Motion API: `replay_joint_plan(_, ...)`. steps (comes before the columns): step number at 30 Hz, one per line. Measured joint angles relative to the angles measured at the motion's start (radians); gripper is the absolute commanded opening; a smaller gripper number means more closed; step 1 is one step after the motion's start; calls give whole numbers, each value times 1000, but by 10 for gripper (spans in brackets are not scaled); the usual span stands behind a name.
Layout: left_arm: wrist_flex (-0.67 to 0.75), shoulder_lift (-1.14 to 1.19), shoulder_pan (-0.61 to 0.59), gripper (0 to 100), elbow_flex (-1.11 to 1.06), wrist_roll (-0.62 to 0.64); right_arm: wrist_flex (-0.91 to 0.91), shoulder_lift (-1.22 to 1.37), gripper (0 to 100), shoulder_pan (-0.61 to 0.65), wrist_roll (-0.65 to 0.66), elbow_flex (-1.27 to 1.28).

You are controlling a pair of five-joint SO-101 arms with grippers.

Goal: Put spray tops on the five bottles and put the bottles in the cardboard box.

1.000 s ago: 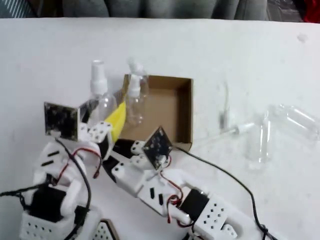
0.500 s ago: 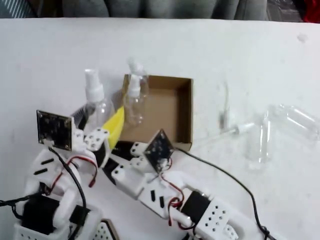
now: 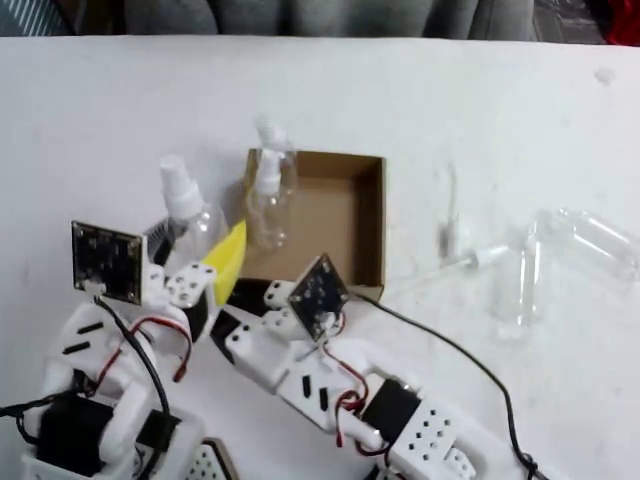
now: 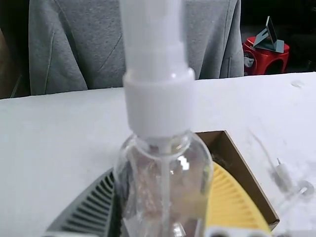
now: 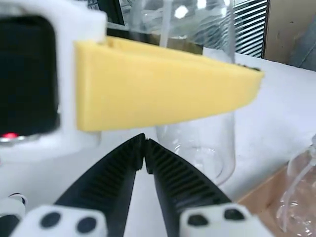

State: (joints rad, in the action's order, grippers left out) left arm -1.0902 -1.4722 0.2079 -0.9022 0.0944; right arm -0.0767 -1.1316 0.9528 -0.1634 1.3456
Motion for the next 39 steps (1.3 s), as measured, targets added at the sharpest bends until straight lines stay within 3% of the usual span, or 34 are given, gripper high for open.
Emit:
replay_joint_plan(7,29,0,3,22,-12,-2,-97,-57,15,-5,5,0)
replay_joint_plan(13,172,-2,20,22,-137,-2,-465,-315,15,-75,140,0)
replay_joint_plan(19,284,-6,23,22,-236,-2,-845,-640,15,-198,166,0)
replay_joint_plan(24,353,12,23,22,-265,-2,-908,-615,15,-327,169,0)
replay_joint_plan(33,559,279,23,22,-272,-2,-937,-476,16,-379,186,6)
replay_joint_plan(39,713,339,23,22,-390,-2,-937,-460,16,-376,236,48)
